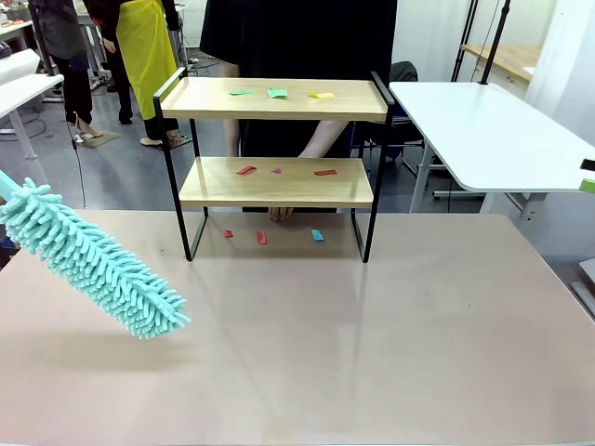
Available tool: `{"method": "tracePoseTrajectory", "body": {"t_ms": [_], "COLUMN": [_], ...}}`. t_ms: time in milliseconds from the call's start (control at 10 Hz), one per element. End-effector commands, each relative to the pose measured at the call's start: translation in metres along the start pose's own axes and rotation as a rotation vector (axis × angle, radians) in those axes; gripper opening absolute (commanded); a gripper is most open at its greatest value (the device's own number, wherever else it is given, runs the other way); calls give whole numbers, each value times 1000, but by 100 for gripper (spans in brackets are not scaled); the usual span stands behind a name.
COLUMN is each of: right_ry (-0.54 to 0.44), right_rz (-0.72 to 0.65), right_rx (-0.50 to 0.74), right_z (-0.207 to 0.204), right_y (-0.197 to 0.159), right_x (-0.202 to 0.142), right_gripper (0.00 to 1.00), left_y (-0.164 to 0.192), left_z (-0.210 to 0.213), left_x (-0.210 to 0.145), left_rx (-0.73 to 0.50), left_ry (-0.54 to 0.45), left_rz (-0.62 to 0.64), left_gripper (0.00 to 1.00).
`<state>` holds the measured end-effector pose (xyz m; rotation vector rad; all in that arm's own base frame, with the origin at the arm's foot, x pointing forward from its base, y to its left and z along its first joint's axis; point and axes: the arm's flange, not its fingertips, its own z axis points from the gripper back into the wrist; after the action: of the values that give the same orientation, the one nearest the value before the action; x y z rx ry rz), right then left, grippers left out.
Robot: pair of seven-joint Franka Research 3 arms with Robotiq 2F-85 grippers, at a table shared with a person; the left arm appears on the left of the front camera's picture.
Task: Clean the shelf.
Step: Clean the specific section of the Shelf indicated by the human with the Duster.
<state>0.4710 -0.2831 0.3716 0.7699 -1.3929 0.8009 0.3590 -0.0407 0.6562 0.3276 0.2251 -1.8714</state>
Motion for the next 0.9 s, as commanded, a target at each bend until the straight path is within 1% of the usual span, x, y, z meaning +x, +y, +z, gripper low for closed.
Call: {"method": "tracePoseTrajectory", "body": {"t_ms": [0,200,300,400,500,700,800], "right_ry": [25,25,25,25,25,25,25], "right_rz": [-14,-14,-14,-14,-14,-14,-14], "right_rx": [-7,-7,-7,-7,-7,-7,-7], "right_z": [-3,-3,-3,-3,-3,-3,-3], "right_y": [2,2,2,2,2,2,2], "right_x": [7,7,7,7,7,7,7], "right_gripper": [100,100,100,100,100,100,100], "left_y": [-4,0,-11,-12,-12,-1,-3], "left_z": [0,0,3,-1,-4,-15,-23], "left_x": [-3,0,-7,-1,8,26,38], "left_rx": [3,0,-38,-42,-29,1,6], "left_ry": [-13,0,-135,-187,-271,-422,-500], "left_rz": [-16,0,101,135,161,168,204], "left_gripper": [14,14,14,14,14,14,14]}}
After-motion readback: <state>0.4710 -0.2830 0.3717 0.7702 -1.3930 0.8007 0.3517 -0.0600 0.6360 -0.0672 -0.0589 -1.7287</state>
